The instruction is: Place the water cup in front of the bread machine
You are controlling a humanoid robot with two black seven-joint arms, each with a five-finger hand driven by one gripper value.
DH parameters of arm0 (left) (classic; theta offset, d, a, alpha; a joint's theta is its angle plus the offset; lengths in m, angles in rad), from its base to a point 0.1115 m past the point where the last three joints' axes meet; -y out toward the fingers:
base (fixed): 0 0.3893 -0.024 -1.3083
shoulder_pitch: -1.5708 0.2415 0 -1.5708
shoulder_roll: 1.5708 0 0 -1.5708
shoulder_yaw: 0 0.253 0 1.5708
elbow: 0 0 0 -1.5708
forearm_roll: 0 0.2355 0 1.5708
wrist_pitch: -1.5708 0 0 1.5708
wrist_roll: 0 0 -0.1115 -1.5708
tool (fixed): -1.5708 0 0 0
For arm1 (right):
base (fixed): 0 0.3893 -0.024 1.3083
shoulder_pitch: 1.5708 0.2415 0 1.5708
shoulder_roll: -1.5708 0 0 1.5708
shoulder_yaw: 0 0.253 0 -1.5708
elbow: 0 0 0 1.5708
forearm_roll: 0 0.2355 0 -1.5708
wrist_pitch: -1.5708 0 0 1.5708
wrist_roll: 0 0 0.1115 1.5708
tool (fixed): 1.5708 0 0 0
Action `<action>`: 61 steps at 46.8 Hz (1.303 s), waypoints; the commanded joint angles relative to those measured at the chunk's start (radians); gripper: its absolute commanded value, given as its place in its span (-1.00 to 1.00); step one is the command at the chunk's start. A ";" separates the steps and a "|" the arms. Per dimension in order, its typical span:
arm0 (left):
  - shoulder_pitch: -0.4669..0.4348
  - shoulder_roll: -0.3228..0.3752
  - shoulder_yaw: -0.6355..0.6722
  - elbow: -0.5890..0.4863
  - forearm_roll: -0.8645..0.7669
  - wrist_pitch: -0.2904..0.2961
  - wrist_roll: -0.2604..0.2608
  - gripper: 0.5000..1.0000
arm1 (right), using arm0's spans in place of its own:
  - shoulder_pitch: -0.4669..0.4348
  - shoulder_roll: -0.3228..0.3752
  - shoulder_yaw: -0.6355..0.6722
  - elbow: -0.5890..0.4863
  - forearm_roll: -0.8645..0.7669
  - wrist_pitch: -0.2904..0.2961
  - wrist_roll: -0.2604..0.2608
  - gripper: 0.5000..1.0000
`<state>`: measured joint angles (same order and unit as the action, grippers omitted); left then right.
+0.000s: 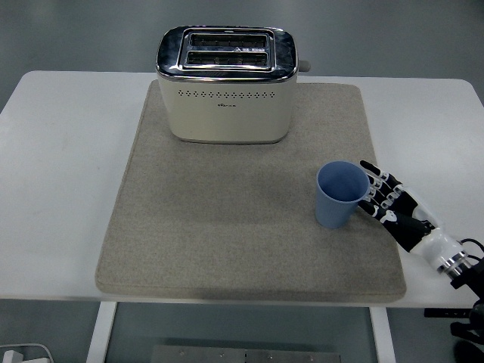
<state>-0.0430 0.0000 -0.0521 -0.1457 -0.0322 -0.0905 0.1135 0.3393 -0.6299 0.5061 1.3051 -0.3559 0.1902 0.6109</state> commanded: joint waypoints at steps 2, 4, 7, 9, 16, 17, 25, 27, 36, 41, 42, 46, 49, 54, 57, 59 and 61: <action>0.000 0.000 0.000 0.000 0.000 0.000 0.000 1.00 | 0.000 0.012 0.000 0.000 -0.003 -0.008 0.000 0.66; 0.000 0.000 0.000 0.000 0.000 0.000 0.000 1.00 | -0.002 0.016 0.000 0.000 -0.015 -0.015 0.000 0.66; 0.000 0.000 0.000 0.000 0.000 0.000 0.000 1.00 | -0.006 0.025 0.000 0.000 -0.032 -0.024 0.000 0.66; 0.000 0.000 0.000 0.000 0.000 0.000 0.000 1.00 | -0.011 0.032 0.000 0.000 -0.038 -0.028 0.000 0.66; 0.000 0.000 0.000 0.000 0.000 0.000 0.000 1.00 | -0.016 0.039 0.000 0.000 -0.040 -0.035 0.000 0.66; 0.000 0.000 0.000 0.000 0.000 0.000 0.000 1.00 | -0.016 0.039 0.000 0.000 -0.040 -0.035 0.000 0.66; 0.000 0.000 0.000 0.000 0.000 0.000 0.000 1.00 | -0.019 0.045 0.000 0.002 -0.040 -0.037 0.000 0.66; 0.000 0.000 0.000 0.000 0.000 0.000 0.000 1.00 | -0.022 0.052 0.000 0.002 -0.040 -0.040 0.000 0.66; 0.000 0.000 0.000 0.000 0.000 0.000 0.000 1.00 | -0.029 0.059 0.000 0.016 -0.063 -0.066 0.000 0.66; 0.000 0.000 0.000 0.000 0.000 0.000 -0.002 1.00 | -0.028 0.062 0.000 0.022 -0.103 -0.103 0.000 0.66; 0.000 0.000 0.000 0.000 0.000 0.000 0.000 1.00 | -0.029 0.064 -0.001 0.022 -0.118 -0.110 0.000 0.66; 0.000 0.000 0.000 0.000 0.000 0.000 0.000 1.00 | -0.029 0.067 -0.001 0.022 -0.144 -0.136 0.000 0.66; 0.000 0.000 0.000 0.000 0.000 0.000 0.000 1.00 | -0.028 0.070 -0.001 0.022 -0.146 -0.140 0.000 0.66; 0.000 0.000 0.000 0.000 0.000 0.000 0.000 1.00 | -0.028 0.070 -0.001 0.022 -0.146 -0.144 0.000 0.66; 0.000 0.000 0.000 0.000 0.000 0.000 0.000 1.00 | -0.026 0.070 -0.001 0.022 -0.146 -0.149 0.000 0.66; 0.000 0.000 0.000 0.000 0.000 0.000 0.000 1.00 | -0.023 0.070 -0.001 0.022 -0.146 -0.155 0.000 0.66; 0.000 0.000 0.000 0.000 0.000 0.000 0.000 1.00 | -0.022 0.070 -0.001 0.022 -0.147 -0.163 0.000 0.66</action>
<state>-0.0429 0.0000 -0.0521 -0.1457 -0.0321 -0.0905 0.1134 0.3146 -0.5599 0.5046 1.3271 -0.5019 0.0383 0.6109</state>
